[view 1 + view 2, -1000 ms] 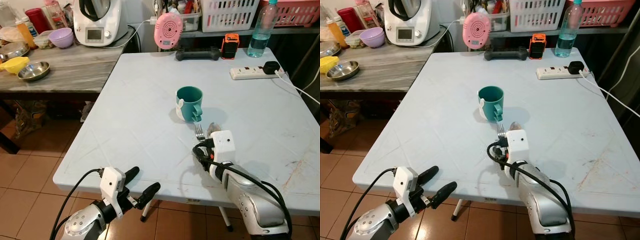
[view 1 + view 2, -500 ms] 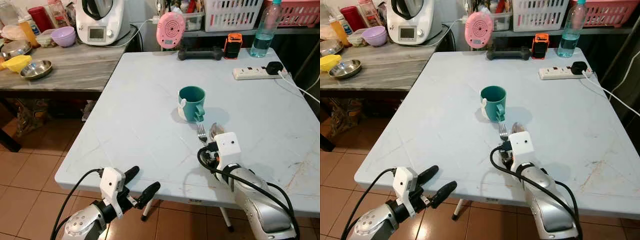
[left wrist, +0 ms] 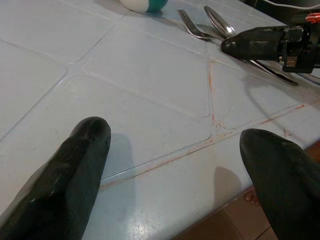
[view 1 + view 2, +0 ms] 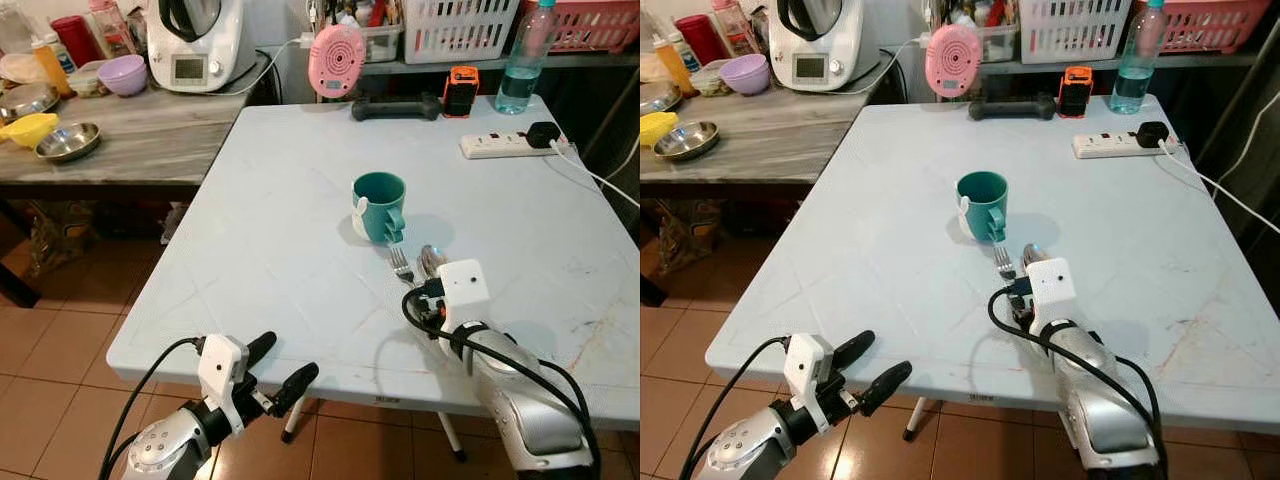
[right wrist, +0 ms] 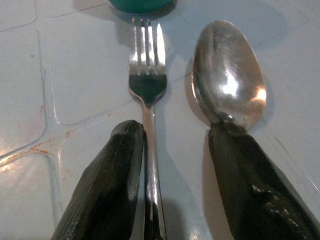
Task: Setting the table
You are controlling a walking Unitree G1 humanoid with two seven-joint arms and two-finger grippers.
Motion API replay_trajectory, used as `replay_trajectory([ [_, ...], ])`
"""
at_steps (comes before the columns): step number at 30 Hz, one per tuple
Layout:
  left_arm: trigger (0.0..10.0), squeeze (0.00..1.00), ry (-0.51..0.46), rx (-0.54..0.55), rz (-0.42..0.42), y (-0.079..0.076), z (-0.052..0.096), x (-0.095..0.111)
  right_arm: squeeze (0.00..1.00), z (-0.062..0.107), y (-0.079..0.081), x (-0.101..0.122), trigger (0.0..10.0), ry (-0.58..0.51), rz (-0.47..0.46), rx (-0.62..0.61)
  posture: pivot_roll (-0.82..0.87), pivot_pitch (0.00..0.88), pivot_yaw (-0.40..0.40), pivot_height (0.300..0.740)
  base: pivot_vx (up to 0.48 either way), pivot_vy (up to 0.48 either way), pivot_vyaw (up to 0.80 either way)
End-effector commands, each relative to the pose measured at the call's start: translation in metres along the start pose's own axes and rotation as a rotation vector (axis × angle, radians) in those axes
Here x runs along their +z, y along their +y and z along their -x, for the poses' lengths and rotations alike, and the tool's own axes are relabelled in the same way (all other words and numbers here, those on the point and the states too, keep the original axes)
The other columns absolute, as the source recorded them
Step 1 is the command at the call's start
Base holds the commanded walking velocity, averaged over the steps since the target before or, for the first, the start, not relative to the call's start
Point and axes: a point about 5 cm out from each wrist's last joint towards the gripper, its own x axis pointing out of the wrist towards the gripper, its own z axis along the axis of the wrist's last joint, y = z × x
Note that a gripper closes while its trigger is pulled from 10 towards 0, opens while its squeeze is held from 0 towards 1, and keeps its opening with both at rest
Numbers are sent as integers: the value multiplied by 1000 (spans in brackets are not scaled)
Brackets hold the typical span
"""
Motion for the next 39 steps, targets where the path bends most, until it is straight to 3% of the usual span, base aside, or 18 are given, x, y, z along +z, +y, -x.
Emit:
replay_trajectory([
  [1, 10000, 0, 27, 29, -4, 5, 3, -3, 0, -4, 8, -9, 10000, 45, 9, 43, -196, 84, 105, 740, 0, 0, 0],
  [2, 10000, 0, 27, 31, -3, 5, 2, -3, 0, -5, 9, -8, 4314, 38, 9, 56, -196, 84, 105, 740, 0, 0, 0],
  [3, 10000, 0, 27, 32, -3, 5, 2, -2, 0, -6, 9, -8, 941, 38, 11, 61, -194, 84, 104, 740, 0, 0, 0],
  [4, 10000, 0, 27, 32, -3, 5, 2, -2, 0, -6, 9, -8, 941, 38, 11, 61, -194, 84, 104, 740, 0, 0, 0],
  [5, 10000, 0, 26, 34, -3, 5, 2, -2, 0, -7, 10, -9, 0, 44, 16, 65, -194, 83, 103, 740, 0, 0, 0],
  [7, 10000, 0, 25, 36, -3, 4, 2, -2, 0, -7, 10, -10, 0, 51, 19, 68, -191, 83, 102, 740, 0, 0, 0],
  [8, 10000, 0, 25, 37, -3, 4, 1, -2, 0, -8, 12, -11, 2667, 54, 21, 80, -190, 83, 103, 740, 0, 0, 0],
  [9, 10000, 0, 24, 38, -3, 4, 1, -1, 0, -8, 13, -12, 3922, 56, 23, 92, -190, 83, 103, 740, 0, 0, 0],
  [13, 10000, 0, 21, 38, -4, 1, 1, 1, 0, -7, 18, -14, 4784, 61, 28, 137, -190, 83, 103, 740, 0, 0, 0],
  [14, 10000, 0, 19, 37, -4, -1, 2, 2, 0, -6, 21, -17, 7569, 70, 33, 151, -191, 82, 104, 740, 0, 0, 0],
  [15, 10000, 0, 18, 37, -4, -2, 2, 3, 0, -5, 22, -19, 8745, 80, 35, 157, -191, 82, 104, 740, 0, 0, 0],
  [16, 10000, 0, 17, 36, -5, -2, 2, 4, 0, -5, 22, -20, 8745, 83, 35, 158, -191, 82, 104, 740, 0, 0, 0],
  [18, 10000, 0, 17, 36, -6, -2, 2, 4, 0, -4, 22, -23, 10000, 102, 39, 157, -190, 82, 103, 740, 0, 0, 0],
  [29, 10000, 0, 18, 42, -5, -3, 2, 10, 0, 8, 22, -38, 9765, 158, 50, 178, -189, 79, 99, 740, 0, 0, 0],
  [30, 10000, 0, 16, 41, -5, -4, 2, 11, 0, 9, 22, -40, 4275, 165, 53, 178, -189, 79, 98, 740, 0, 0, 0],
  [31, 10000, 0, 16, 40, -4, -4, 2, 11, 0, 9, 22, -40, 1020, 166, 53, 177, -190, 78, 98, 740, 0, 0, 0],
  [32, 10000, 0, 13, 37, -2, -4, 2, 12, 0, 10, 22, -41, 0, 169, 53, 179, -190, 78, 98, 740, 0, 0, 0],
  [39, 10000, 0, 11, 17, 12, -3, 2, 9, 0, 11, 21, -43, 0, 183, 59, 185, -194, 74, 93, 740, 0, 0, 0],
])
